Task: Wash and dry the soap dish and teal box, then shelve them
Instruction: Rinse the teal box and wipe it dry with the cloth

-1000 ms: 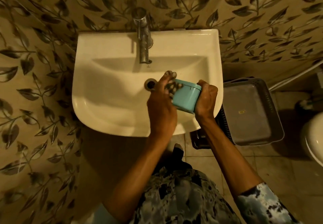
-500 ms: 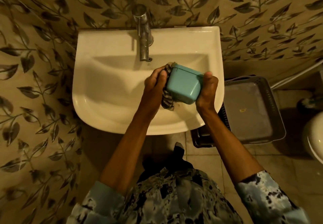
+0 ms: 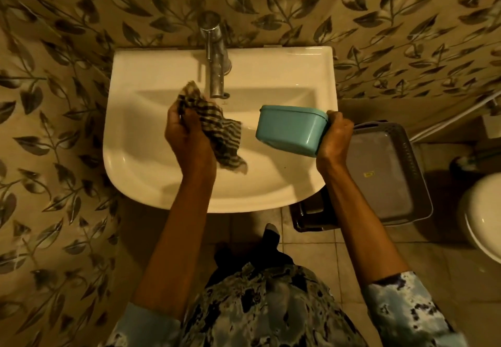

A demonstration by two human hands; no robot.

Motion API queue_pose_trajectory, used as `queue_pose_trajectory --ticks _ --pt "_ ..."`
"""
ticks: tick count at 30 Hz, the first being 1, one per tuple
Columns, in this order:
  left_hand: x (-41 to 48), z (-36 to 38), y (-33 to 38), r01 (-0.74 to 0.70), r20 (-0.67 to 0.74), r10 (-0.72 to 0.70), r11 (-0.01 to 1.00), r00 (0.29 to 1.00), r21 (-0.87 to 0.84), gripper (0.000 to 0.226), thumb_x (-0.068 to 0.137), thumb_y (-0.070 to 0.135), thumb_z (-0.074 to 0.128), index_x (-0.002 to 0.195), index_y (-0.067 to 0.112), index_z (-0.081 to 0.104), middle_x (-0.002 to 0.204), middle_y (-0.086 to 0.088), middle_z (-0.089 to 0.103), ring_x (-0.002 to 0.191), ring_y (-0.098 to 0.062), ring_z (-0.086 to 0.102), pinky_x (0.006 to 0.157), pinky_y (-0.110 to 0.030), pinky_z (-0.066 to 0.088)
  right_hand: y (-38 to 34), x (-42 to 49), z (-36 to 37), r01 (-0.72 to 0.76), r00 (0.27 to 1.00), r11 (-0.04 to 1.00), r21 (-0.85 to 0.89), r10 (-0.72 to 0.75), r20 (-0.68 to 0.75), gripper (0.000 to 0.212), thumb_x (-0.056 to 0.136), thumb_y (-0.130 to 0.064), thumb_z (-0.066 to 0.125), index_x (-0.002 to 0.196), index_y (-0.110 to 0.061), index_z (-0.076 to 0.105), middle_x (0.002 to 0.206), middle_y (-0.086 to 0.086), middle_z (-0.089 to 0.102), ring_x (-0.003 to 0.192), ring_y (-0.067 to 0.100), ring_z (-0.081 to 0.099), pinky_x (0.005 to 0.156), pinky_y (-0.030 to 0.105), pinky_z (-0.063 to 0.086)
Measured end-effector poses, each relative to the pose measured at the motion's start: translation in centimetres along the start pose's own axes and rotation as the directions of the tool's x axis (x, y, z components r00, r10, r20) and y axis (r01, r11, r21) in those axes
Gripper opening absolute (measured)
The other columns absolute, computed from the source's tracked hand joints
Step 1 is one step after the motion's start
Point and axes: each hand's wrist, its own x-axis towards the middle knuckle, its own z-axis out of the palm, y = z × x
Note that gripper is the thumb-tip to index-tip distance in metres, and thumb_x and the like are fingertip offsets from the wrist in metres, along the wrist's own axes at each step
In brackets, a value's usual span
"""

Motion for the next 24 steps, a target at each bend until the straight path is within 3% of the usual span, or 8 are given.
queue_pose_trajectory --ticks 4,7,10,12,15,18,21,24 --pt "-2.2 1.3 1.9 -0.295 0.033 0.294 0.944 0.955 0.15 0.023 0.098 0.01 0.043 0.117 0.004 0.055 0.102 0.001 0.065 0.093 -0.007 0.065 0.079 -0.028 0.056 0.2 -0.1 0.7 -0.006 0.996 0.999 -0.035 0.003 -0.087 0.04 0.09 -0.031 0.054 0.053 -0.022 0.043 0.048 -0.008 0.053 0.051 0.013 0.057 0.059 0.034 0.047" --pt "-6.0 3.8 1.0 -0.439 0.281 0.37 0.864 0.886 0.248 0.022 0.096 0.012 0.045 0.114 0.007 0.057 0.092 0.014 0.061 0.081 0.006 0.061 0.068 -0.011 0.051 0.1 -1.1 1.8 0.082 0.995 0.995 -0.054 -0.084 -0.046 0.038 0.086 -0.025 0.053 0.049 -0.02 0.043 0.049 -0.006 0.05 0.049 0.009 0.055 0.052 0.028 0.044" --pt "-8.2 5.7 -0.5 -0.609 0.592 0.337 0.714 0.732 0.346 0.029 0.093 0.01 0.051 0.12 0.006 0.06 0.124 -0.008 0.062 0.125 -0.01 0.049 0.112 -0.035 0.034 0.5 -2.9 2.4 0.266 0.963 0.964 -0.025 -0.265 0.056 0.033 0.08 -0.018 0.05 0.047 -0.021 0.047 0.047 -0.014 0.048 0.044 -0.008 0.05 0.046 0.011 0.04" --pt "-7.9 6.0 -1.3 -0.714 0.67 0.355 0.587 0.652 0.383 0.031 0.091 0.006 0.053 0.121 0.004 0.06 0.136 -0.016 0.054 0.136 -0.027 0.039 0.118 -0.04 0.017 0.2 -3.3 2.1 0.229 0.967 0.973 0.041 -0.232 0.104 0.037 0.078 -0.023 0.043 0.044 -0.022 0.058 0.043 -0.015 0.051 0.045 -0.008 0.051 0.047 0.01 0.04" --pt "-6.1 5.3 -0.9 -0.611 0.555 0.337 0.66 0.76 0.437 0.032 0.094 0.01 0.05 0.125 0.006 0.056 0.138 -0.015 0.052 0.135 -0.029 0.041 0.115 -0.049 0.027 -0.4 -2.4 1.3 0.159 0.981 0.986 0.045 -0.163 0.106 0.038 0.072 -0.028 0.047 0.034 -0.022 0.051 0.036 -0.015 0.044 0.04 -0.002 0.043 0.043 0.018 0.034" --pt "-3.9 4.1 -0.7 -0.37 0.392 0.199 0.823 0.898 0.431 0.035 0.095 0.017 0.045 0.127 0.003 0.055 0.128 -0.008 0.058 0.119 -0.018 0.054 0.1 -0.042 0.046 -0.5 -2.5 0.5 0.229 0.962 0.973 0.02 -0.229 0.149 0.036 0.065 -0.036 0.05 0.046 -0.006 0.047 0.037 -0.011 0.039 0.042 0.009 0.037 0.045 0.021 0.03" --pt "-5.4 4.6 -1.0 -0.35 0.421 0.151 0.822 0.895 0.449 0.029 0.097 0.014 0.045 0.122 0.008 0.059 0.141 -0.006 0.05 0.137 -0.022 0.037 0.108 -0.046 0.039 -0.1 -2.8 0.6 0.269 0.955 0.963 -0.019 -0.264 0.137 0.031 0.071 -0.029 0.049 0.047 -0.01 0.044 0.036 -0.011 0.039 0.042 0.008 0.036 0.044 0.021 0.029" --pt "-9.5 5.7 -1.5 -0.519 0.551 0.259 0.761 0.793 0.39 0.026 0.096 0.014 0.045 0.116 0.013 0.062 0.144 -0.004 0.047 0.145 -0.02 0.021 0.119 -0.051 0.013 0.4 -3.0 0.7 0.348 0.929 0.937 -0.031 -0.34 0.142 0.036 0.084 -0.017 0.044 0.048 -0.018 0.042 0.039 -0.015 0.044 0.043 -0.001 0.039 0.044 0.016 0.03"
